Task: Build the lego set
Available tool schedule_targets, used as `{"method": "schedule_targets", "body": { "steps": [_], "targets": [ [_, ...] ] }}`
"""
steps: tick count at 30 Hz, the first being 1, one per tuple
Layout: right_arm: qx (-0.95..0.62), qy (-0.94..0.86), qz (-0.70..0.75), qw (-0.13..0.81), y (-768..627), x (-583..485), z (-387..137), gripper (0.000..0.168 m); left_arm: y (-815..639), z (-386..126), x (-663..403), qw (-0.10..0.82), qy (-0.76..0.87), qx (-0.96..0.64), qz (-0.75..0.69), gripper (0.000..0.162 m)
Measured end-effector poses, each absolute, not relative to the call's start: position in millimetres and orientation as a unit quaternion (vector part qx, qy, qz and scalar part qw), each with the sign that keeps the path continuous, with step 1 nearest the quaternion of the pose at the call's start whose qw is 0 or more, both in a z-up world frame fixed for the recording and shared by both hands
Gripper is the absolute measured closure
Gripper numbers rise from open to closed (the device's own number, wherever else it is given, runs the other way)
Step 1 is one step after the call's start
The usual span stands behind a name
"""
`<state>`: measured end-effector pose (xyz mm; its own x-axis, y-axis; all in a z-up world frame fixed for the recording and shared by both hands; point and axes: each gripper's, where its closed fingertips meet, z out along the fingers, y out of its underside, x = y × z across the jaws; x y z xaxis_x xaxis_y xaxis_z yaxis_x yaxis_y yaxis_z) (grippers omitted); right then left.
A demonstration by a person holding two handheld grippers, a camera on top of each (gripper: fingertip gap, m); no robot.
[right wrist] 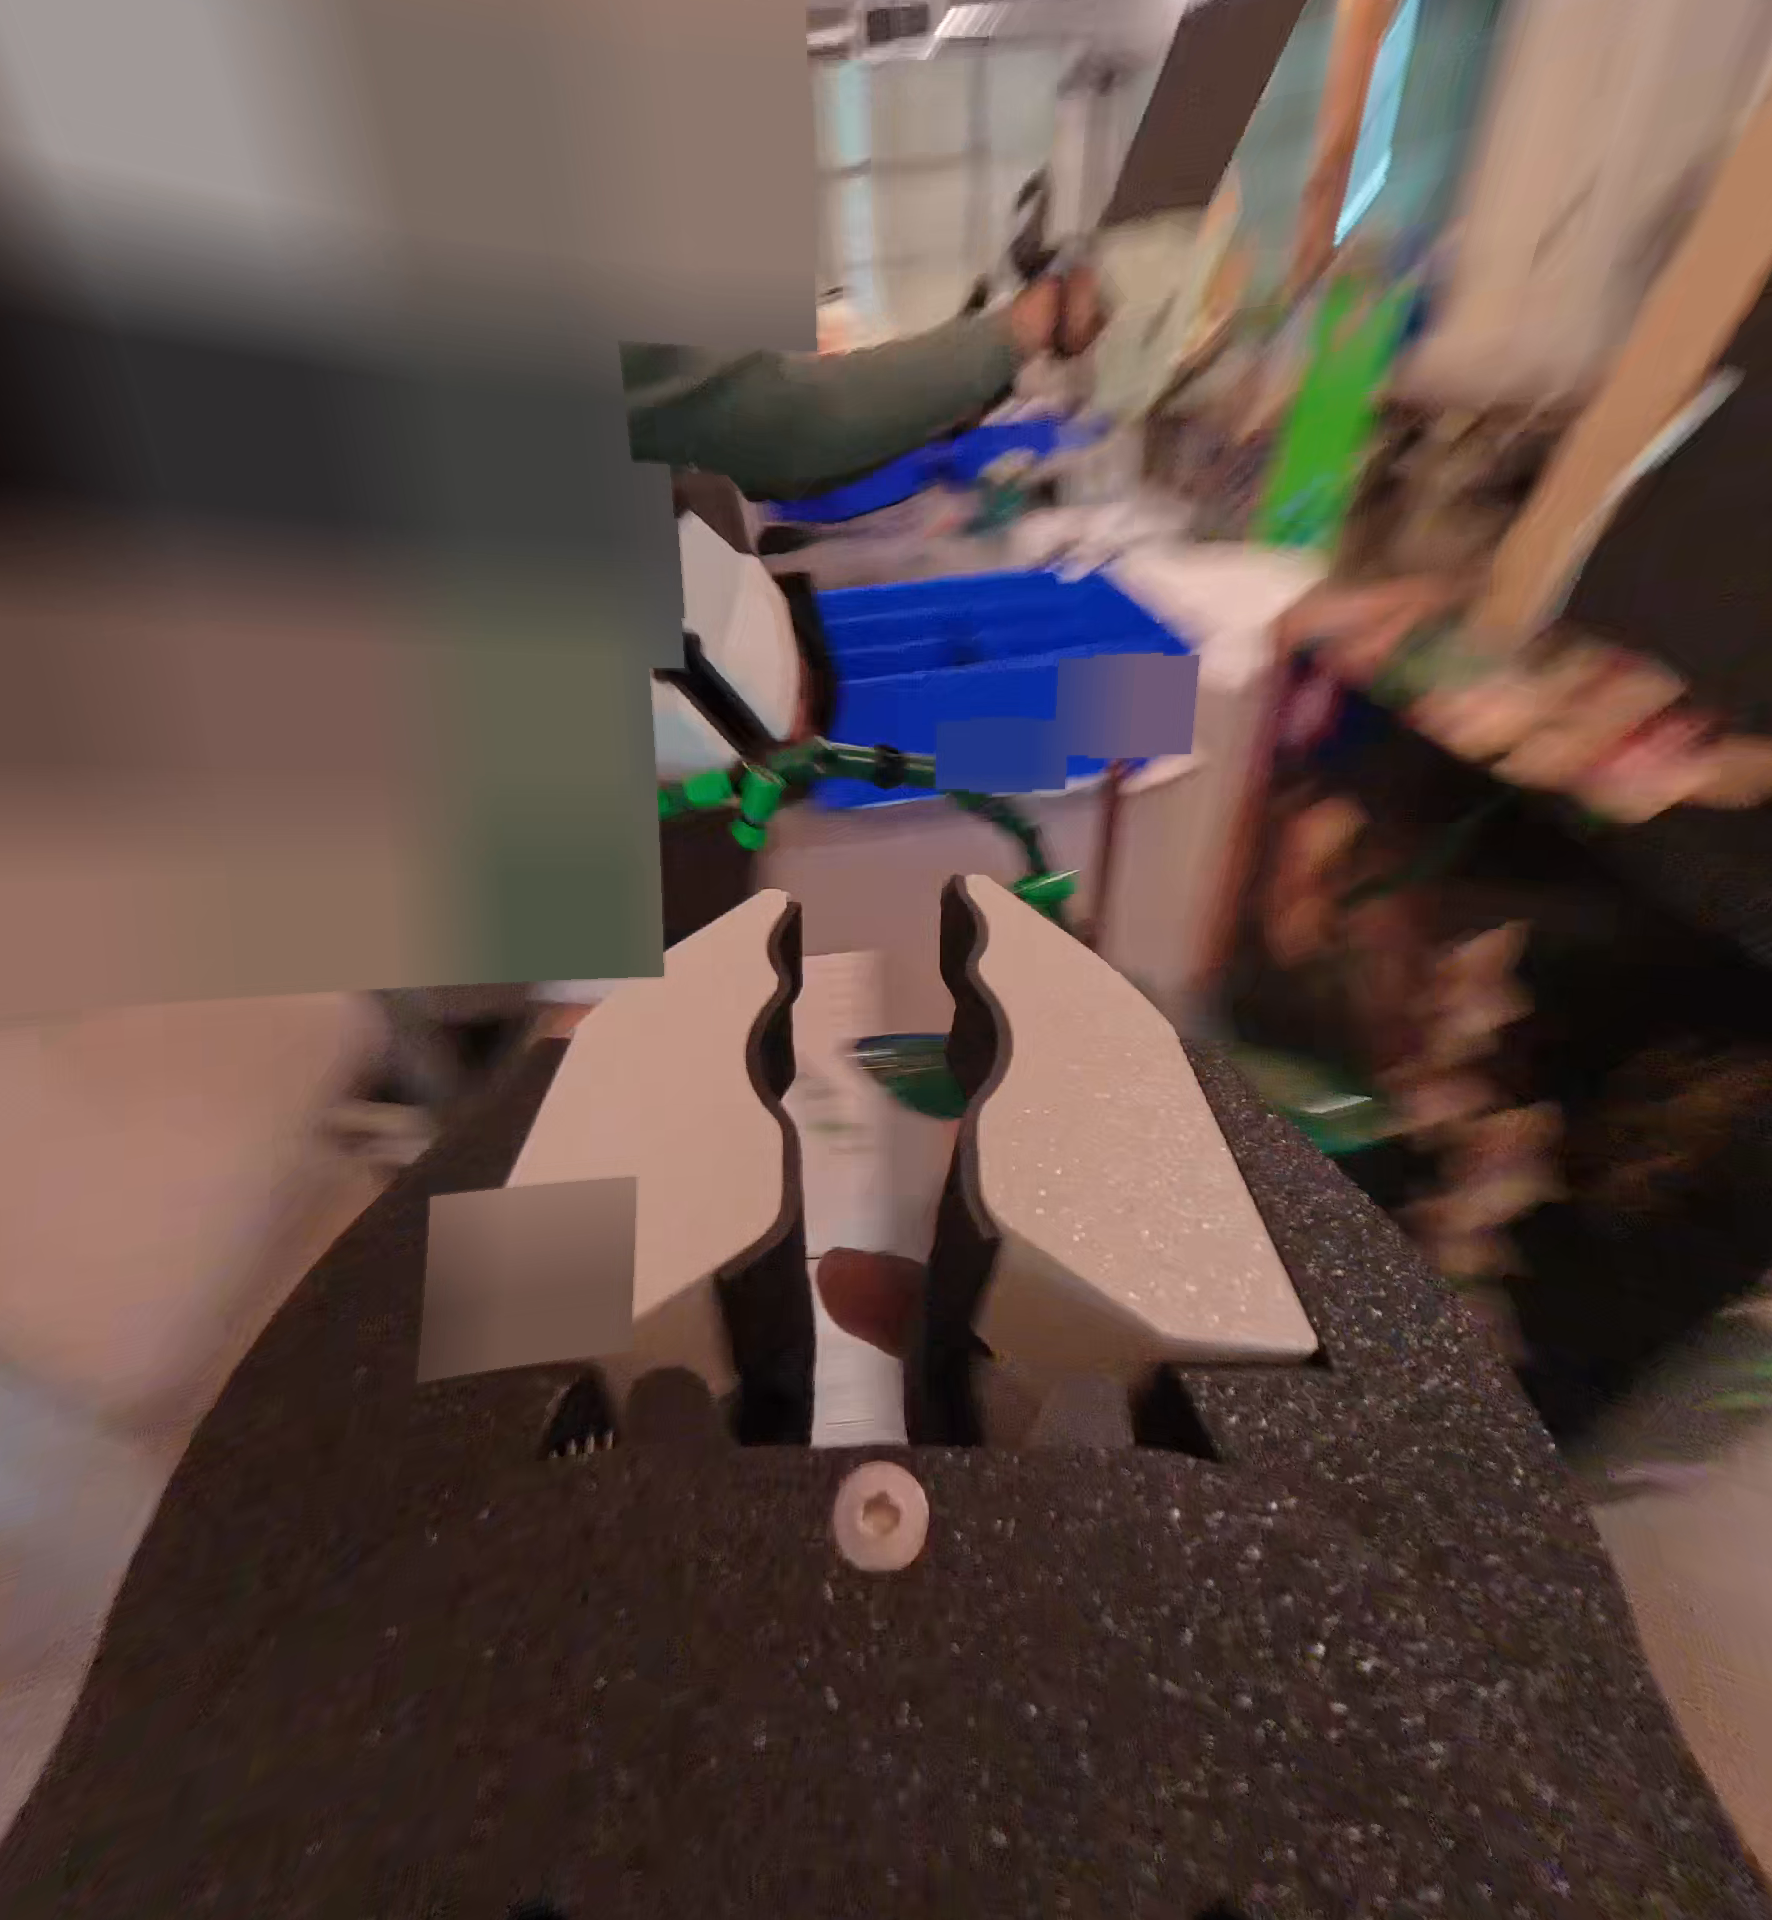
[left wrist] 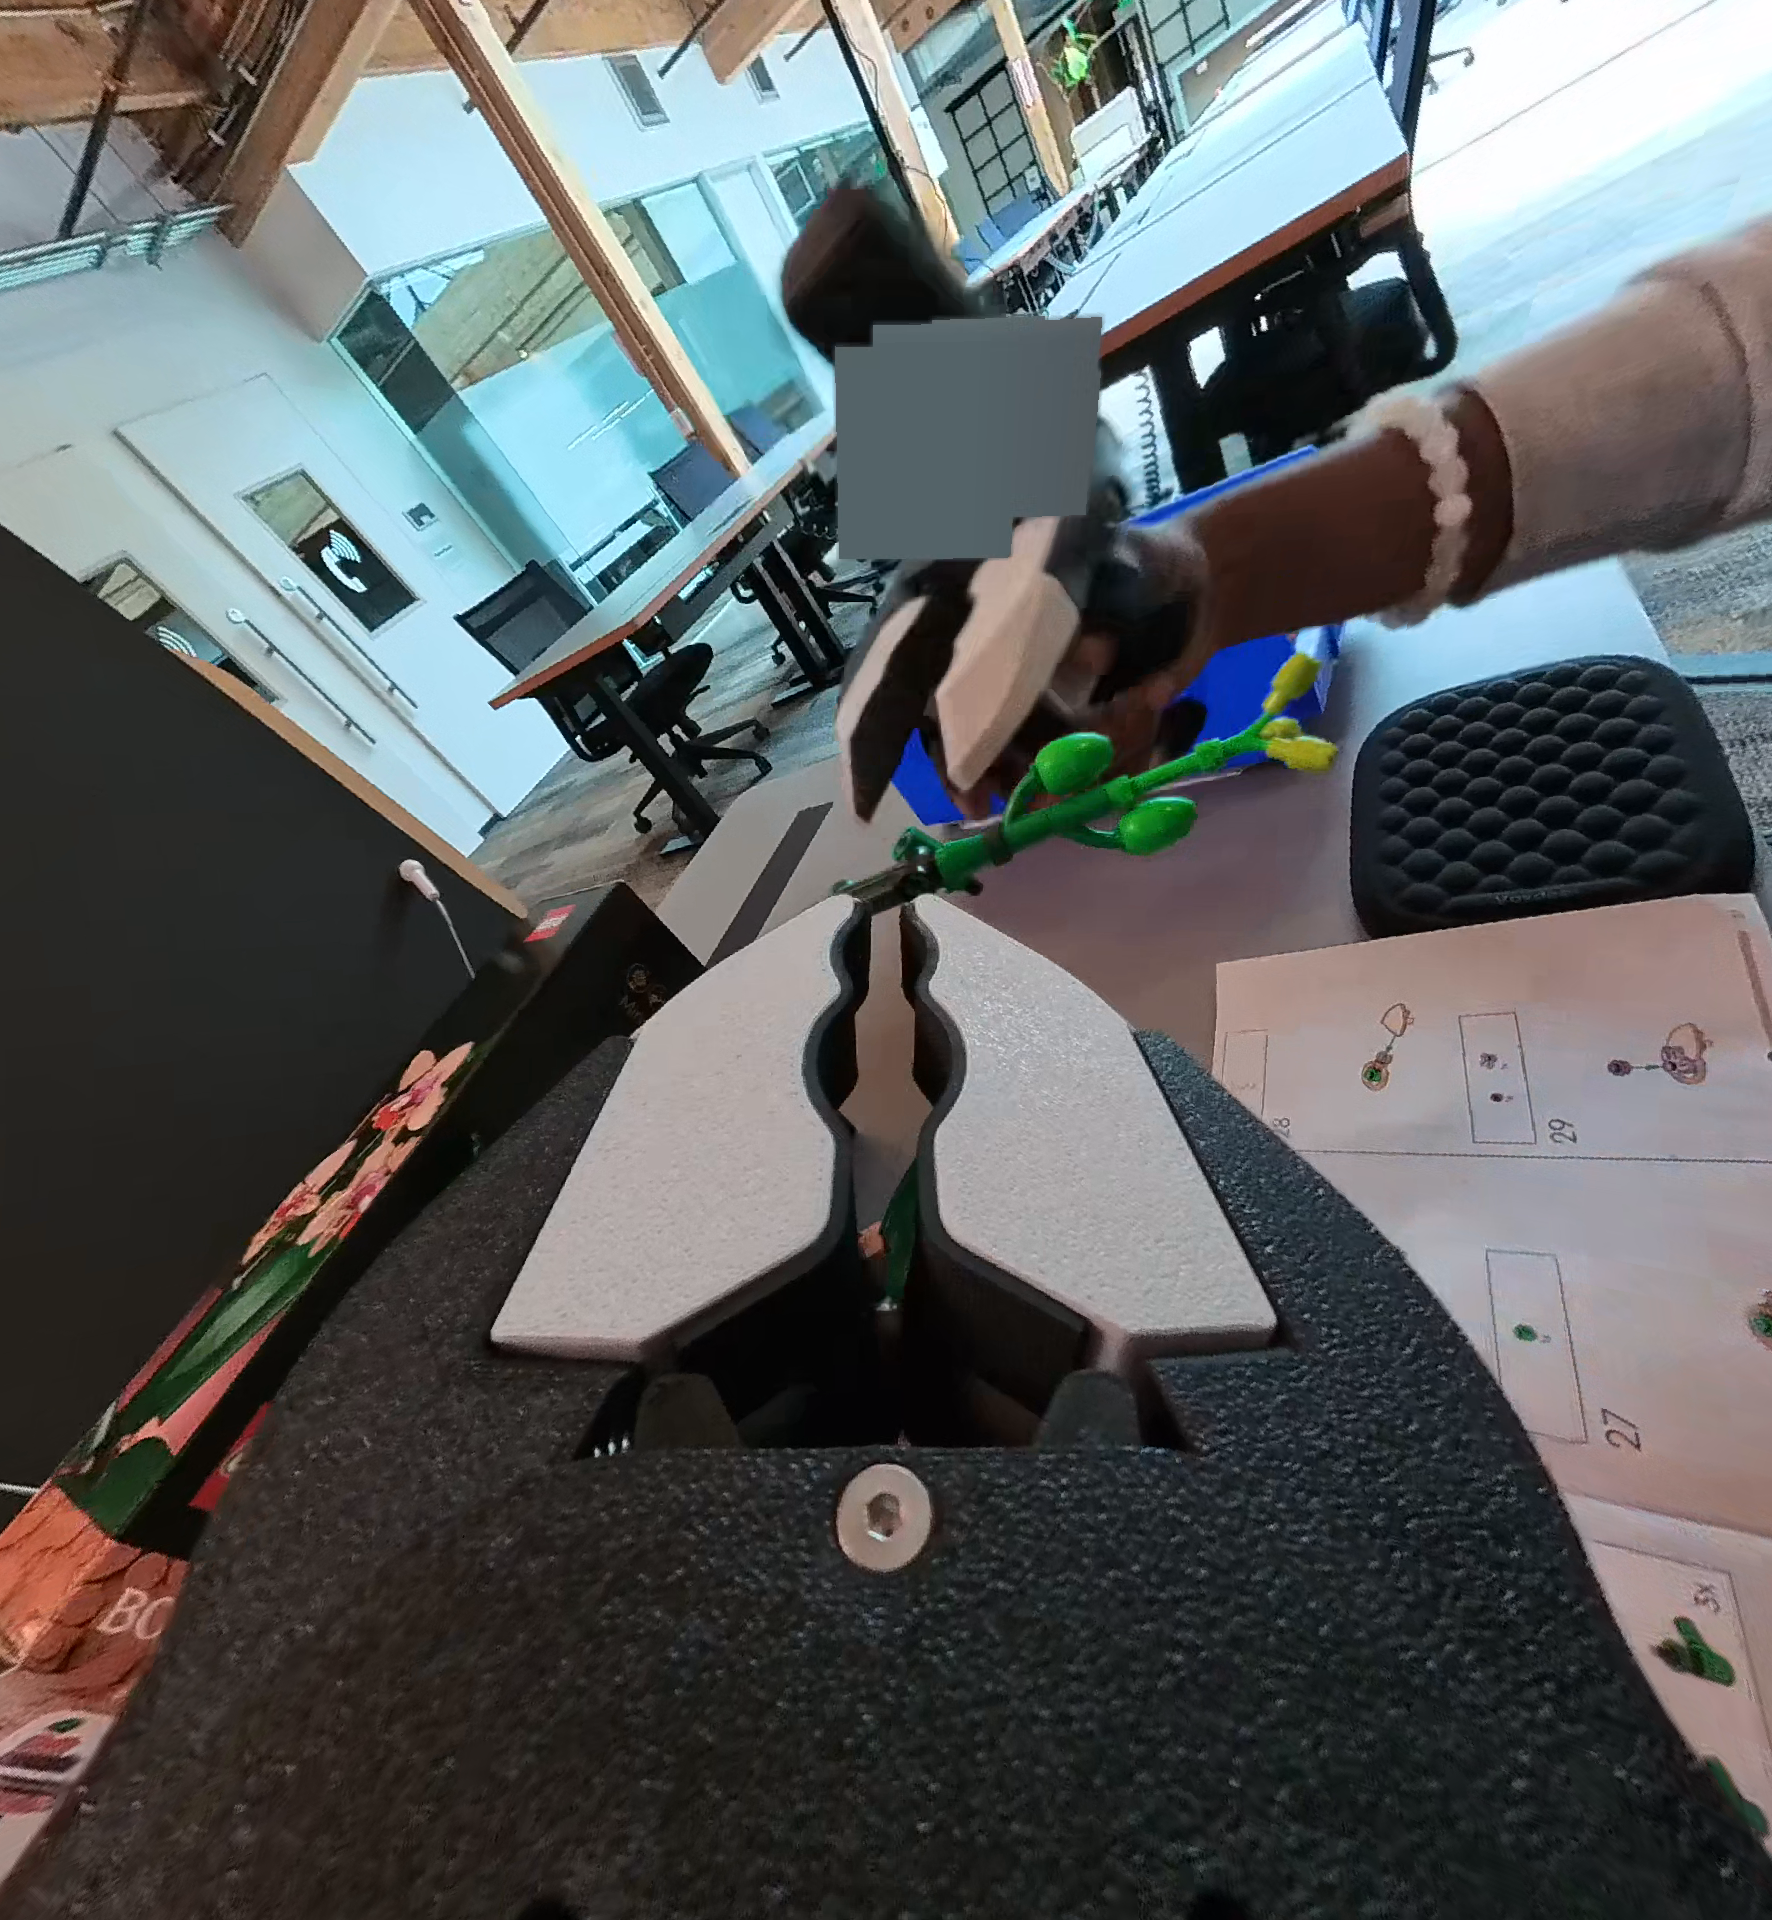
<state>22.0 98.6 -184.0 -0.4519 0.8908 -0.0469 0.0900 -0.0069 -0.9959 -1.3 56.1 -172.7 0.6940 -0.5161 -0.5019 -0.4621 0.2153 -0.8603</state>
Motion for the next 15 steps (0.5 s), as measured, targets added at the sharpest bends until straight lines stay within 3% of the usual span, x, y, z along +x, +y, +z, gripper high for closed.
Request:
{"method": "schedule_targets", "body": {
  "steps": [2,5,8,15],
  "targets": [
    [-0.297,-0.637,0.460,0.543,105.6,23.1,-181.9,0.145,55.0,-171.8,-0.5,0.671,0.401,-0.623,-0.020,0.157],
    [-0.179,-0.642,0.330,0.669,93.5,17.5,-186.1,0.144,52.9,-170.5,4.4,0.664,0.420,-0.618,-0.024,0.157],
    [-0.076,-0.611,0.272,0.740,79.6,14.4,-179.3,0.142,54.2,-170.9,8.1,0.654,0.429,-0.622,-0.024,0.157],
    [0.056,-0.627,0.157,0.761,67.3,8.8,-181.4,0.137,55.9,-173.1,9.0,0.644,0.428,-0.633,-0.023,0.157]
  ]
}}
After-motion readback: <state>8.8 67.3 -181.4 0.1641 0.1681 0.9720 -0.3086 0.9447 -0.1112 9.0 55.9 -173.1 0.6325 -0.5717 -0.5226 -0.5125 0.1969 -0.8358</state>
